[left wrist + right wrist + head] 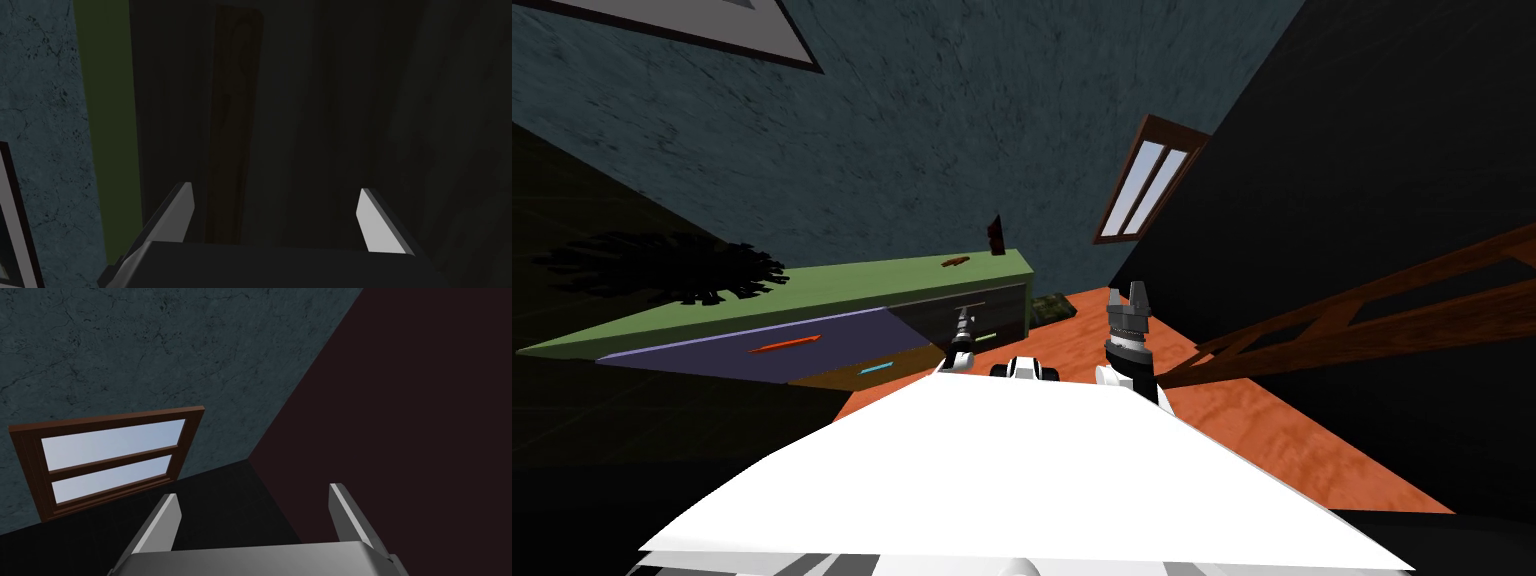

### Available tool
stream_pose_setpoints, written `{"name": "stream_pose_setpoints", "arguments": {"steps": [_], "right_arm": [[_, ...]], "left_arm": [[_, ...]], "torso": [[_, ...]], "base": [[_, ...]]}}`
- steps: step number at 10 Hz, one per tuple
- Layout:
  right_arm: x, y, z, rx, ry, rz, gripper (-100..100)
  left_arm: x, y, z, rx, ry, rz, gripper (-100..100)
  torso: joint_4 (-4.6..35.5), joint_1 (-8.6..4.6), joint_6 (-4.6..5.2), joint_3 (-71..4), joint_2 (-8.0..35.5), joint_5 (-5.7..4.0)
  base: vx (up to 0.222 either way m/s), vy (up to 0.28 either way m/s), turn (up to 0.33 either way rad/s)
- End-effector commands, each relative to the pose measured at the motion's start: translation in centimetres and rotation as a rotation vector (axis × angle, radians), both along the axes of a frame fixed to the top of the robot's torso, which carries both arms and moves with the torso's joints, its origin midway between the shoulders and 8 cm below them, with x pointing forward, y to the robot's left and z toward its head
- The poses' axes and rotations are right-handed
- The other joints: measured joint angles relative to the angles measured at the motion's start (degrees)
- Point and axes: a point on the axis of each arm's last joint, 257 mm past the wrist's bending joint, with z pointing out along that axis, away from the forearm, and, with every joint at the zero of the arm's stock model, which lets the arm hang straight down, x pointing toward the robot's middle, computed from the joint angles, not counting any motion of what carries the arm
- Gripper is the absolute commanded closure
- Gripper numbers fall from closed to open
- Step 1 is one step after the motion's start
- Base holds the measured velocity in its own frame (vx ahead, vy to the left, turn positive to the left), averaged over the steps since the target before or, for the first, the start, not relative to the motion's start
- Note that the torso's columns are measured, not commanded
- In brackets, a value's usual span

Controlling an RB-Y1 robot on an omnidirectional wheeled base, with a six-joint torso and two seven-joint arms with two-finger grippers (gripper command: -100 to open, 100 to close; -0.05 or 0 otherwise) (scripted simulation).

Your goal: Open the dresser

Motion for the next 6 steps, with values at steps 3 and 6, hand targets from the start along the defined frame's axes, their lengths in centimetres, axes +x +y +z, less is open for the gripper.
{"name": "stream_pose_setpoints", "arguments": {"steps": [3,6], "right_arm": [[0.0,0.0,0.0,0.0,0.0,0.0,0],[0.0,0.0,0.0,0.0,0.0,0.0,0]], "left_arm": [[3.0,-0.3,0.3,-0.007,-0.014,-0.042,-100],[2.9,0.0,-1.6,-0.019,0.027,-0.031,-100]], "torso": [[0.0,0.08,0.0,0.0,-0.1,0.02],[0.0,-0.02,0.02,0.0,0.0,0.0]], "base": [[-0.019,-0.019,0.026],[-0.019,-0.024,0.011]]}}
